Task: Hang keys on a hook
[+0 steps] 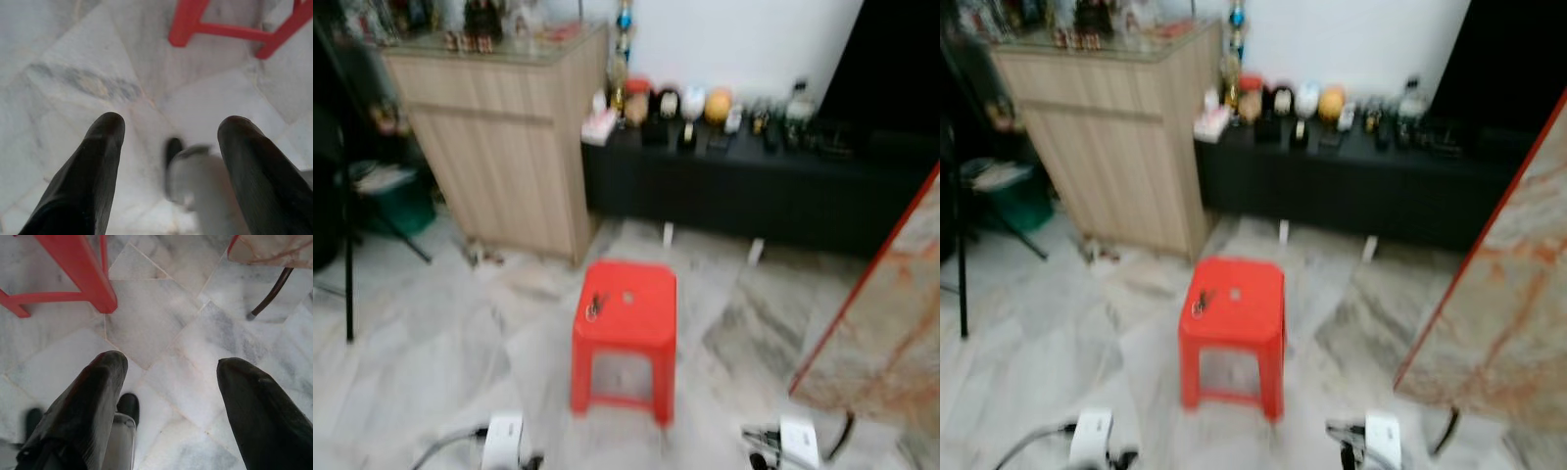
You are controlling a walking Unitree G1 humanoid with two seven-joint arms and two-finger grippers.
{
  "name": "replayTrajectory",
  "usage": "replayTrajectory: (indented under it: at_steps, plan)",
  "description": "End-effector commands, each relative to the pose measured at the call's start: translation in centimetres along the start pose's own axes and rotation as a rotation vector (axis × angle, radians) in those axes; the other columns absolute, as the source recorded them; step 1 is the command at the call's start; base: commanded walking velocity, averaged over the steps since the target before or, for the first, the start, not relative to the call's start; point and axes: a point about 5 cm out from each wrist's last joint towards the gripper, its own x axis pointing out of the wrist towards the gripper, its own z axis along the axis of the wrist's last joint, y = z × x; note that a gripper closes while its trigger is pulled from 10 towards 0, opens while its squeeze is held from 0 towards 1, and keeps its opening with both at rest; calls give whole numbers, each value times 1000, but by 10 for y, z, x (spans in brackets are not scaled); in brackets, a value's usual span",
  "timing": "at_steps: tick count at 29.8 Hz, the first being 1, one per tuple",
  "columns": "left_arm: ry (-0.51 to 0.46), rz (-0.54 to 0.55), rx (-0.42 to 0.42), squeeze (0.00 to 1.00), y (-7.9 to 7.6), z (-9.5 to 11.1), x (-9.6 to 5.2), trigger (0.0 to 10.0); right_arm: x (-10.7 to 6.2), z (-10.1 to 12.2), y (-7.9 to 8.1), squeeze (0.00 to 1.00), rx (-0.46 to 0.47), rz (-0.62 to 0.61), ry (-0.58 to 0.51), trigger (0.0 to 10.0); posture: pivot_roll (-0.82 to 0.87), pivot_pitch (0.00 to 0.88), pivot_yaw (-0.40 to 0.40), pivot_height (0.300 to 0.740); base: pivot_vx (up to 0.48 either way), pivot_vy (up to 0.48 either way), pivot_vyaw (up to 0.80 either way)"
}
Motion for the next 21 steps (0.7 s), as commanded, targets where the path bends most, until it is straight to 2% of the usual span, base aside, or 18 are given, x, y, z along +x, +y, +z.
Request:
replayTrajectory:
  at_steps: [1,16,21]
  plan:
    - [12,20,11,0,8,-4,-1,10000,1,5,7,0,12,15,-14,10000,37,0,-72,740,0,480,0]
    - [8,17,17,0,8,-3,-1,10000,1,6,7,0,21,15,-22,10000,37,0,-72,740,0,480,0]
    - [-14,8,24,0,7,-1,-1,10000,1,6,7,0,18,18,-22,10000,39,0,-73,740,0,48,0]
